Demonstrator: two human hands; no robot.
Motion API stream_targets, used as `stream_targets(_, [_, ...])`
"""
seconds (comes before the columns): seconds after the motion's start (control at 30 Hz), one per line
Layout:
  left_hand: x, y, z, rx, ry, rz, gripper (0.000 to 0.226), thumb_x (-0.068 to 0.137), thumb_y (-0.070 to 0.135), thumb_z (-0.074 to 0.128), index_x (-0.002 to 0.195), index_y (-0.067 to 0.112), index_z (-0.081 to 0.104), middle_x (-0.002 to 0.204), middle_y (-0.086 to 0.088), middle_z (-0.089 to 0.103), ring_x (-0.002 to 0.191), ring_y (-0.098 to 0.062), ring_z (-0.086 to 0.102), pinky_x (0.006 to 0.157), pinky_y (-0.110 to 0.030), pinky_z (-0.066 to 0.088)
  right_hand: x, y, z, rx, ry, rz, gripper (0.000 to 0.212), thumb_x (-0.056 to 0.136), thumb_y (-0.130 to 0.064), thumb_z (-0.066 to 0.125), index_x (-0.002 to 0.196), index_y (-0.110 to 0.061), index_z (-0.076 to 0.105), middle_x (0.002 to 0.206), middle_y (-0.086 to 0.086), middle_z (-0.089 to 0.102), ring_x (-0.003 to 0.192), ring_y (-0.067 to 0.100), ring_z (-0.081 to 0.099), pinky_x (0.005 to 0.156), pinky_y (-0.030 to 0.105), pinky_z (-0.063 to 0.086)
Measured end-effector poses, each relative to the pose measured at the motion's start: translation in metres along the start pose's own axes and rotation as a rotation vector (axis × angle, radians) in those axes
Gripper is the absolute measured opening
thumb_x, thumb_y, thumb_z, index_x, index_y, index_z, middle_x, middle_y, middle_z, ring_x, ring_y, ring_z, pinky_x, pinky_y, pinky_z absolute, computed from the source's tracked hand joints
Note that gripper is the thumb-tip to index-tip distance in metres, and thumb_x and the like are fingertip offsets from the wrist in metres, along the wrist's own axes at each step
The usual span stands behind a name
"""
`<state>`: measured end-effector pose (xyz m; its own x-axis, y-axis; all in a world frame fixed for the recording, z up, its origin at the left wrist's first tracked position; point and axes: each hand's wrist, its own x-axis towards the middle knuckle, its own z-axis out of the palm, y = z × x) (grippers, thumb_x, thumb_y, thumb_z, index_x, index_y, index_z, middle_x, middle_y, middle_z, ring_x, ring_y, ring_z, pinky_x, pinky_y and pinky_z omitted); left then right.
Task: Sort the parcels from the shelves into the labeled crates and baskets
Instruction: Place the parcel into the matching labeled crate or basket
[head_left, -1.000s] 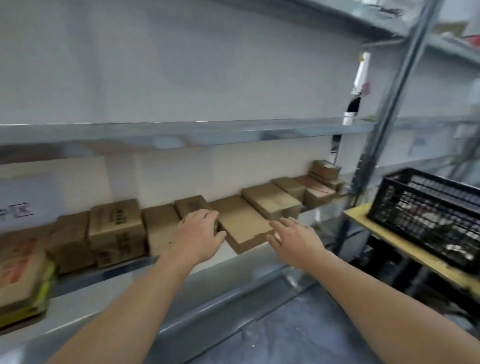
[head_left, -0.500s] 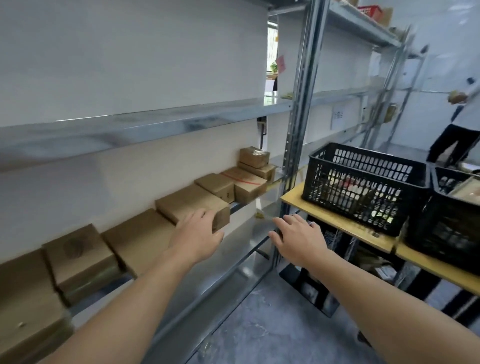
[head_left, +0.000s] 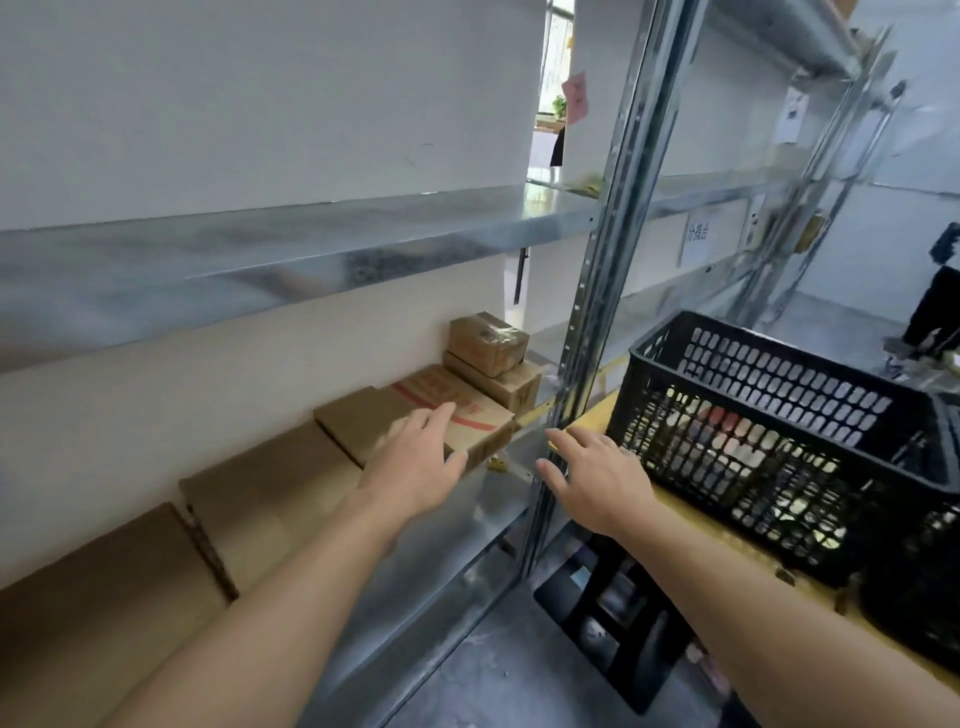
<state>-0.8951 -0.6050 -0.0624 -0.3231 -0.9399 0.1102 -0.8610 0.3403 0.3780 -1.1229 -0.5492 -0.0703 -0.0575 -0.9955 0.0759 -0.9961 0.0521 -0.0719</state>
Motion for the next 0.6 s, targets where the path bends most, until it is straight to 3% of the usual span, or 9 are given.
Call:
stream_targets(0.3, [0.122, 0.017, 0.040, 0.014, 0.034, -0.072, 0.060, 0.097, 0.045, 0.044, 0.152, 0.024, 0.029, 0.154, -0.001, 0.035, 0.139, -0.024, 0.033, 0.114, -0.039, 0.028, 0.154, 0.048, 0.015, 0.129, 0.024, -0.124, 0.057, 0.103, -0.059, 0.031, 0.153, -0.031, 0.034, 0.154, 0.001, 0.042, 0.144, 0.024, 0.039, 0.113, 0.052, 0.039])
stream_targets(0.47, [0.198, 0.032, 0.060, -0.012, 0.042, -0.204, 0.060, 0.096, 0.047, 0.044, 0.150, 0.025, 0.031, 0.154, -0.004, 0.036, 0.138, -0.028, 0.036, 0.114, -0.043, 0.032, 0.251, 0.079, 0.014, 0.189, -0.014, -0.184, 0.059, 0.104, -0.058, 0.032, 0.155, -0.029, 0.031, 0.157, 0.004, 0.039, 0.144, 0.027, 0.038, 0.113, 0.051, 0.039])
stream_targets(0.6, [0.240, 0.044, 0.067, 0.014, 0.016, -0.327, 0.061, 0.098, 0.048, 0.041, 0.153, 0.028, 0.024, 0.157, -0.004, 0.029, 0.141, -0.029, 0.031, 0.115, -0.045, 0.029, 0.314, 0.093, 0.024, 0.242, -0.067, -0.235, 0.058, 0.103, -0.059, 0.032, 0.151, -0.027, 0.040, 0.151, 0.007, 0.046, 0.138, 0.029, 0.045, 0.110, 0.049, 0.044])
